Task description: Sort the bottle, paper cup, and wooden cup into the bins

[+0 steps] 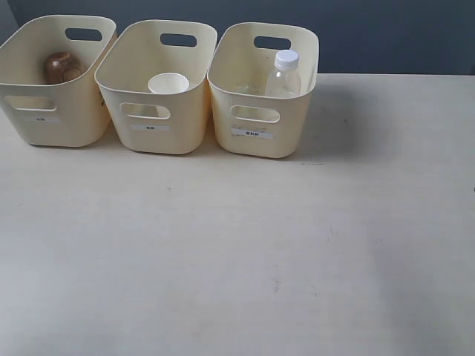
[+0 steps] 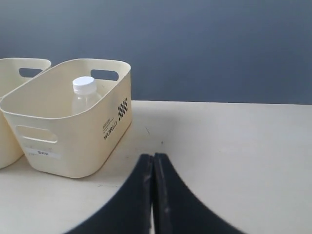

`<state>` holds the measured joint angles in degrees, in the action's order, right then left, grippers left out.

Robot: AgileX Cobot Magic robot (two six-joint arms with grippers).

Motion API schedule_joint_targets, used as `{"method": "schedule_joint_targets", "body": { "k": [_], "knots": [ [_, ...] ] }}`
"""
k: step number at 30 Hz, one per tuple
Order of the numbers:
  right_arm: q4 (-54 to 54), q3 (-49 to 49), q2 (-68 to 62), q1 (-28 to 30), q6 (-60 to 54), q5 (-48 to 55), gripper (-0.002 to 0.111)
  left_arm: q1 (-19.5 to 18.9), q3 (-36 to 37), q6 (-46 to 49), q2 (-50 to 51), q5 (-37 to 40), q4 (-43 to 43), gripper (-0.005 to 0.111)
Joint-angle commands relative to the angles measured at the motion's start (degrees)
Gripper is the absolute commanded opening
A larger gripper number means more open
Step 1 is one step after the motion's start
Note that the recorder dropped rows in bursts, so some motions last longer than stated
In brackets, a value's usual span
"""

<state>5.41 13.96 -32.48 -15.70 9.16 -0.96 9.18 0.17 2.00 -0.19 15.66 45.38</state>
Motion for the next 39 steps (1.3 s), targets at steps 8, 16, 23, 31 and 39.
{"method": "schedule_joint_targets", "body": {
  "k": [8, 16, 23, 31, 39],
  "knots": [
    [-0.2, -8.5, 18.7, 7.2, 0.2, 1.0, -0.001, 0.0, -0.2, -0.5, 0.2, -0.7, 0.1, 0.000],
    [-0.2, -8.6, 26.9, 13.2, -1.1, 7.6, -0.001, 0.0, -0.2, -0.5, 0.2, -0.7, 0.1, 0.000],
    [-2.3, -8.7, 32.1, 13.2, -1.6, 11.6, -0.001, 0.0, -0.2, -0.5, 0.2, -0.7, 0.1, 0.000],
    [-13.4, -14.0, 32.5, 13.3, -12.6, 5.2, -0.001, 0.0, -0.2, -0.5, 0.2, -0.7, 0.1, 0.000],
    [-12.1, -14.0, 32.5, 13.4, -12.6, 3.8, -0.001, 0.0, -0.2, -0.5, 0.2, -0.7, 0.1, 0.000]
  ]
}}
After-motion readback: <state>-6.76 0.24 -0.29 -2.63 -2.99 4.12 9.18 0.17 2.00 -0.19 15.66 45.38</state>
